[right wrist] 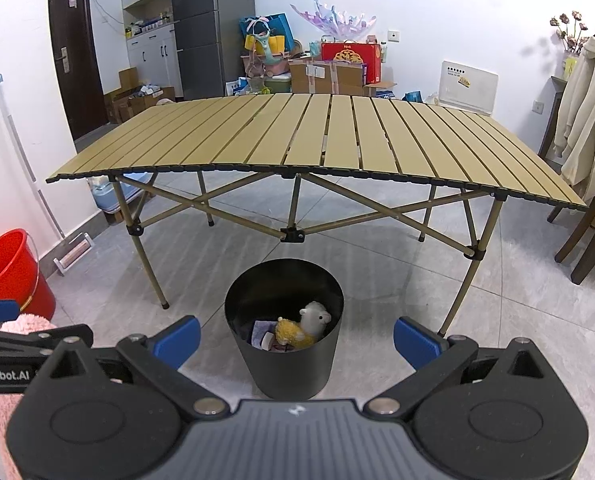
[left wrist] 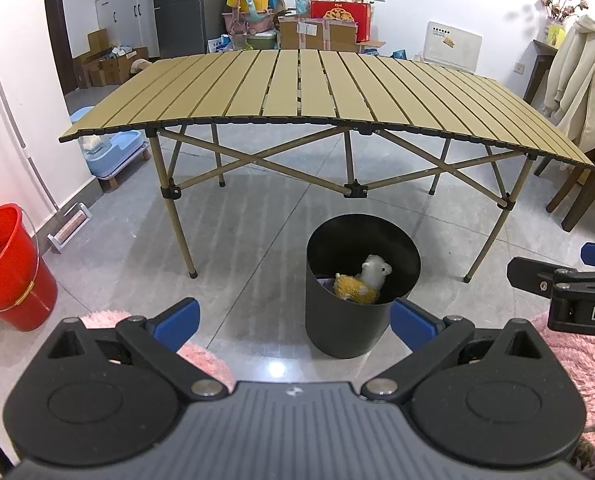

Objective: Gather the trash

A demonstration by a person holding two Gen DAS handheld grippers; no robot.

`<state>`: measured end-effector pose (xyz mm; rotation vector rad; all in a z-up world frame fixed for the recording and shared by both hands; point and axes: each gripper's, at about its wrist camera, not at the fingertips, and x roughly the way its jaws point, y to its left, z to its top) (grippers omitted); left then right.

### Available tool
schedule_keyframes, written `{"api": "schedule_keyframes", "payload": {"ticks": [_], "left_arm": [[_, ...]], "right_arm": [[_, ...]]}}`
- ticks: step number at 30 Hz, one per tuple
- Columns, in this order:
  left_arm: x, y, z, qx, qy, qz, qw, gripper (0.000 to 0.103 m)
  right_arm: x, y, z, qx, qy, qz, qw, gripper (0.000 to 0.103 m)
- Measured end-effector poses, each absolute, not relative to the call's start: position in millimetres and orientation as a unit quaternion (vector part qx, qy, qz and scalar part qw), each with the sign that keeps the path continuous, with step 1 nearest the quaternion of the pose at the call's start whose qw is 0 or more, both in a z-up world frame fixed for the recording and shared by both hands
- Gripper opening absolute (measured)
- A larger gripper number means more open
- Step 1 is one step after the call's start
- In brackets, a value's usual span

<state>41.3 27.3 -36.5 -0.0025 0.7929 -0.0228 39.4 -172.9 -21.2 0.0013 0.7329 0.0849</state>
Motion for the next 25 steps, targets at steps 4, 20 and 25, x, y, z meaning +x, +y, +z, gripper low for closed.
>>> {"api": "schedule_keyframes", "payload": {"ticks": [4, 20, 25], "left_arm": [[40.1, 26.9, -36.3, 0.002, 0.384, -0.012, 0.923, 0.103], [41.0, 29.5, -38.2, 0.003, 0.385, -0.007, 0.923, 0.103], [39.7, 29.0, -38.7, 0.004, 0.383, -0.008, 0.924, 0.103]], "right_arm": [[39.3, -172.7, -21.3, 0.001, 0.358, 0.042, 0.933, 0.103], [40.4, -174.1, -19.3, -0.001, 0.360, 0.043, 0.932, 0.103], [41.3, -175.1, -20.3, -0.001, 0.360, 0.043, 0.932, 0.103]]}}
